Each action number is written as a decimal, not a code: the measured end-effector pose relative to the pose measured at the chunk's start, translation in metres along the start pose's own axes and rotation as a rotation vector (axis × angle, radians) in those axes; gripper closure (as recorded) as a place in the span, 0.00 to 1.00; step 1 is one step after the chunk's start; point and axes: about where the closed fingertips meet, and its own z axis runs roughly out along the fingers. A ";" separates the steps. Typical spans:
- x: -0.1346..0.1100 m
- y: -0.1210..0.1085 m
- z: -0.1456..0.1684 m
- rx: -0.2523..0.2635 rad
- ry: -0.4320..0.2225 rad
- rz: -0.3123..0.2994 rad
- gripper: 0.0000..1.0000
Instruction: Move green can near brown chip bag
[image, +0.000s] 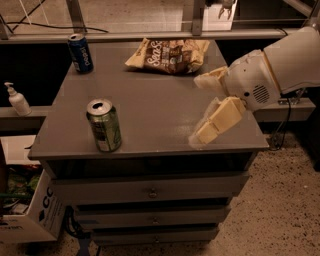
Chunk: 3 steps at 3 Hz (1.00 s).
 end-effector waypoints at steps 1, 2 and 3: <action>0.000 -0.002 0.020 -0.021 -0.038 0.000 0.00; -0.004 -0.012 0.055 -0.042 -0.132 -0.014 0.00; -0.010 -0.025 0.097 -0.048 -0.255 -0.036 0.00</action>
Offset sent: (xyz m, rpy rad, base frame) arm 0.0502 0.0775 -0.0550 0.2812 -0.0558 0.0524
